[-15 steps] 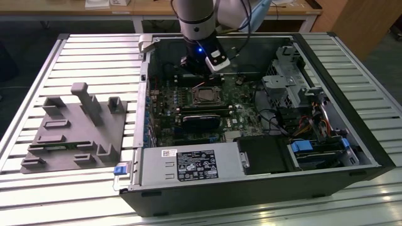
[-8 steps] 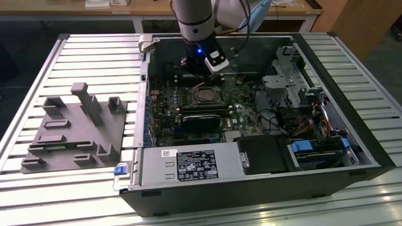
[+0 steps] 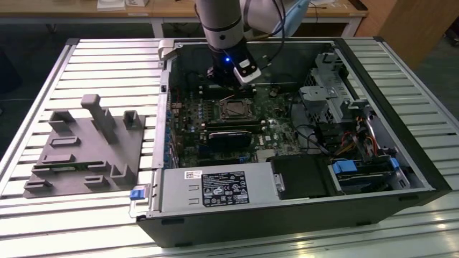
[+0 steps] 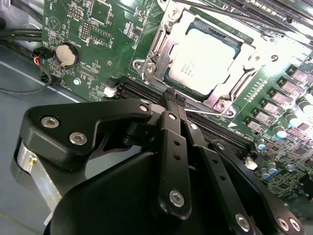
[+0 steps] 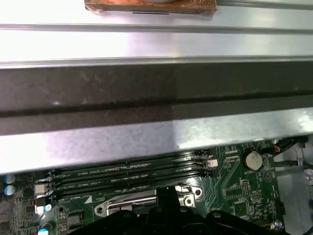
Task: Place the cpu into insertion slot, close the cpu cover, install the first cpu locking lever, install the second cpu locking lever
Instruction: 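Install the first cpu locking lever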
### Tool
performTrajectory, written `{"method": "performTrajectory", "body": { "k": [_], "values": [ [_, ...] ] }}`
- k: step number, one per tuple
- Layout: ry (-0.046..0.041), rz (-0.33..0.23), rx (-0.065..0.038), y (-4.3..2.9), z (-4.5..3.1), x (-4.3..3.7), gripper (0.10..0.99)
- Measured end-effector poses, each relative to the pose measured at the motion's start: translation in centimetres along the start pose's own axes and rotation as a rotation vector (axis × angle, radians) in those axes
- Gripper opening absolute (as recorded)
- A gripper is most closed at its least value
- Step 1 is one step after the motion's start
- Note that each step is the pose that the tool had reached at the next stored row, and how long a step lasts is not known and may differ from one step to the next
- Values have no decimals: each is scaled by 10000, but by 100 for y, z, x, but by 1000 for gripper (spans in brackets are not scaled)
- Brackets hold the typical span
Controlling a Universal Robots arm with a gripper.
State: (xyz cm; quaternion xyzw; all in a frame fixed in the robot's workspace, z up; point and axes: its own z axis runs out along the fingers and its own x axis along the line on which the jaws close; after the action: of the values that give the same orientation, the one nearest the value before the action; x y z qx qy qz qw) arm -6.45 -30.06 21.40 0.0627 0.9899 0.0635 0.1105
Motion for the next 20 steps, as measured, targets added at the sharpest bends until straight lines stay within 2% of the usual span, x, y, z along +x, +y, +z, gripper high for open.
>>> {"method": "performTrajectory", "body": {
  "k": [5,13,20],
  "values": [
    [-75,531,120,7,14,4,106],
    [-106,743,164,88,55,30,106],
    [-161,1136,240,96,91,41,106]
  ]
}}
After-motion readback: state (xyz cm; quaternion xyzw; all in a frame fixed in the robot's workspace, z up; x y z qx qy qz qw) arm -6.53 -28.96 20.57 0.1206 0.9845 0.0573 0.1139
